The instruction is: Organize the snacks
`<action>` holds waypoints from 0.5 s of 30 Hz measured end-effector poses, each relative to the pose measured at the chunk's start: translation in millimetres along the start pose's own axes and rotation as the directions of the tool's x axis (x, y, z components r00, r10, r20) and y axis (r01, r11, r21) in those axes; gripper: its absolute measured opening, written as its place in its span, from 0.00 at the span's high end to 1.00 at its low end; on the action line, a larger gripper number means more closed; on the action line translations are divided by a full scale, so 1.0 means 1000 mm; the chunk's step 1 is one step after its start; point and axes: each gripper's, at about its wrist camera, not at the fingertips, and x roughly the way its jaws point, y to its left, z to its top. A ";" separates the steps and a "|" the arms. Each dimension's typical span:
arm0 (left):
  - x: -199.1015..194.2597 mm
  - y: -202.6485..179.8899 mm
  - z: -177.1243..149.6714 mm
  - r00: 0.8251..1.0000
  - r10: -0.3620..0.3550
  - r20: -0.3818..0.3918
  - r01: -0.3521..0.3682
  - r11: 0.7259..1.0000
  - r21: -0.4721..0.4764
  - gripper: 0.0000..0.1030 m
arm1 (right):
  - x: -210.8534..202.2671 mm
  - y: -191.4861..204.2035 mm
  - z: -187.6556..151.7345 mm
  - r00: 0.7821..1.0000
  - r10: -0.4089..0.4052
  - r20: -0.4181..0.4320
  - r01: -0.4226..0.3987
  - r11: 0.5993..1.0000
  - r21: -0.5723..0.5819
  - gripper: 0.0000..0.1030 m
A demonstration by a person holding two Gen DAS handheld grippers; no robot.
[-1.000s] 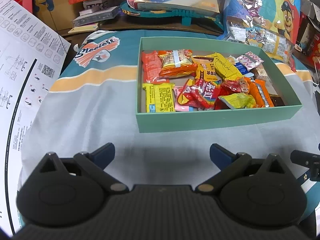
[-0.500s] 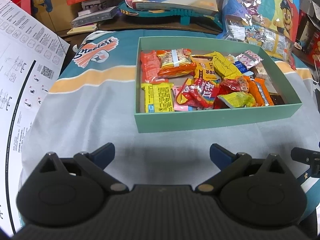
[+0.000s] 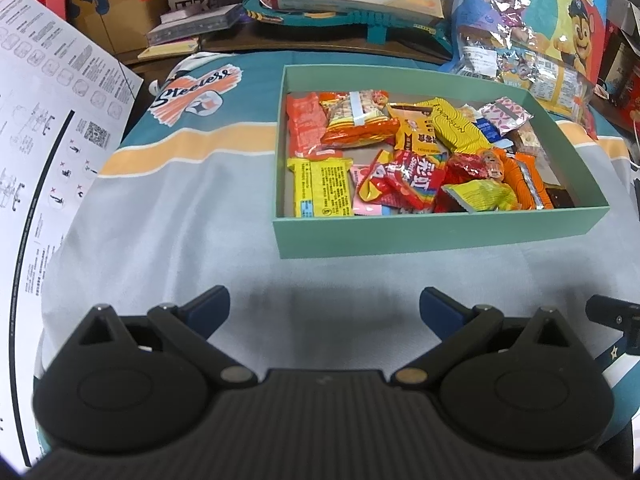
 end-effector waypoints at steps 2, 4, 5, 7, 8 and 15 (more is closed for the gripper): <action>0.000 -0.001 0.000 1.000 -0.001 -0.002 0.001 1.000 0.003 0.00 | 0.000 0.000 0.000 1.000 0.000 0.001 0.000 1.000 0.000 0.00; -0.001 -0.002 -0.001 1.000 0.001 0.002 -0.001 1.000 0.008 0.00 | 0.000 0.000 0.000 1.000 0.000 0.002 0.000 1.000 0.000 0.00; -0.001 -0.003 -0.001 1.000 0.001 0.004 -0.001 1.000 0.010 0.00 | 0.000 0.000 0.000 1.000 -0.001 0.004 0.001 1.000 0.001 0.00; -0.002 -0.004 -0.001 1.000 -0.002 0.005 0.001 1.000 0.015 0.00 | -0.001 0.000 0.000 1.000 -0.001 0.006 0.001 1.000 0.002 0.00; -0.002 -0.004 -0.001 1.000 -0.003 0.007 0.003 1.000 0.018 0.00 | -0.002 0.000 0.000 1.000 -0.002 0.007 0.002 1.000 0.004 0.00; -0.004 -0.008 -0.002 1.000 -0.004 0.014 0.004 0.999 0.036 0.00 | -0.003 0.001 0.000 1.000 -0.006 0.015 0.006 1.000 0.008 0.00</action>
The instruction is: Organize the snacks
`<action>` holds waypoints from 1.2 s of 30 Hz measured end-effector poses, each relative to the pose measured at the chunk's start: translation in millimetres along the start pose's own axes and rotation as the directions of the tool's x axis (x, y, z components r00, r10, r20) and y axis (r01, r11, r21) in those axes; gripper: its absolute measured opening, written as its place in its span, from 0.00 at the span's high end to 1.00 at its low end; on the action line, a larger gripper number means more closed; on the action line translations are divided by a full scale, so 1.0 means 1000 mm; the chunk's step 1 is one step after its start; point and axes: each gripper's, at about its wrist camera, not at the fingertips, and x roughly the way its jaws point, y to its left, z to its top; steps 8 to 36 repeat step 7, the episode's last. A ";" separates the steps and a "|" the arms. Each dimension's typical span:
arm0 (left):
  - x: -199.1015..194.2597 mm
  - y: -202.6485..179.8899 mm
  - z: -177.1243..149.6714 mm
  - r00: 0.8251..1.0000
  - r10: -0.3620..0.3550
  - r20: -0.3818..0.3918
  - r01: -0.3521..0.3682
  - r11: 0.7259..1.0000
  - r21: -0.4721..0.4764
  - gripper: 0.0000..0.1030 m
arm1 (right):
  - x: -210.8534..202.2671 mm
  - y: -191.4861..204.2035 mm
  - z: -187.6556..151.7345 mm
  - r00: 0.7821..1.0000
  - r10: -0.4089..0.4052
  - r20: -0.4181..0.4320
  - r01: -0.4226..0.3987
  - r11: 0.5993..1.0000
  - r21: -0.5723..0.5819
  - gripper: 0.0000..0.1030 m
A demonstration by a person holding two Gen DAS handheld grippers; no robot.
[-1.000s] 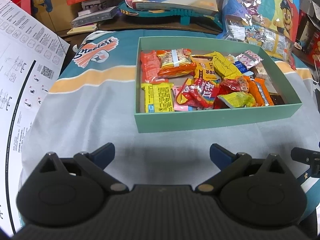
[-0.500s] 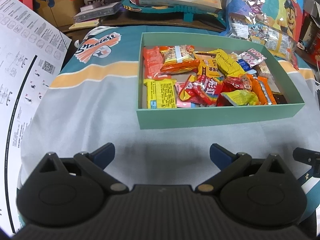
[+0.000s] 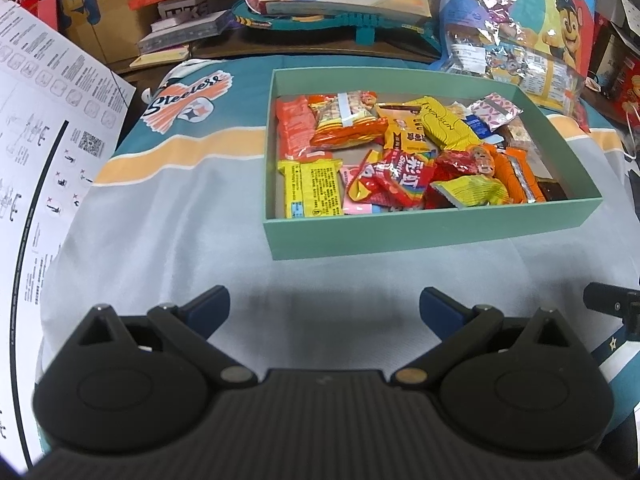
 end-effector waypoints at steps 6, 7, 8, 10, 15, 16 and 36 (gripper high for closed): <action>-0.002 -0.002 0.001 1.000 -0.001 0.006 0.001 1.000 0.011 0.00 | -0.002 0.001 0.000 1.000 -0.001 0.009 0.001 1.000 0.001 0.00; -0.002 -0.002 0.001 1.000 0.000 0.006 0.000 1.000 0.012 0.00 | -0.002 0.001 0.001 1.000 -0.001 0.010 0.001 1.000 0.001 0.00; -0.002 -0.002 0.001 1.000 0.000 0.006 0.000 1.000 0.012 0.00 | -0.002 0.001 0.001 1.000 -0.001 0.010 0.001 1.000 0.001 0.00; -0.002 -0.002 0.001 1.000 0.000 0.006 0.000 1.000 0.012 0.00 | -0.002 0.001 0.001 1.000 -0.001 0.010 0.001 1.000 0.001 0.00; -0.002 -0.002 0.001 1.000 0.000 0.006 0.000 1.000 0.012 0.00 | -0.002 0.001 0.001 1.000 -0.001 0.010 0.001 1.000 0.001 0.00; -0.002 -0.002 0.001 1.000 0.000 0.006 0.000 1.000 0.012 0.00 | -0.002 0.001 0.001 1.000 -0.001 0.010 0.001 1.000 0.001 0.00; -0.002 -0.002 0.001 1.000 0.000 0.006 0.000 1.000 0.012 0.00 | -0.002 0.001 0.001 1.000 -0.001 0.010 0.001 1.000 0.001 0.00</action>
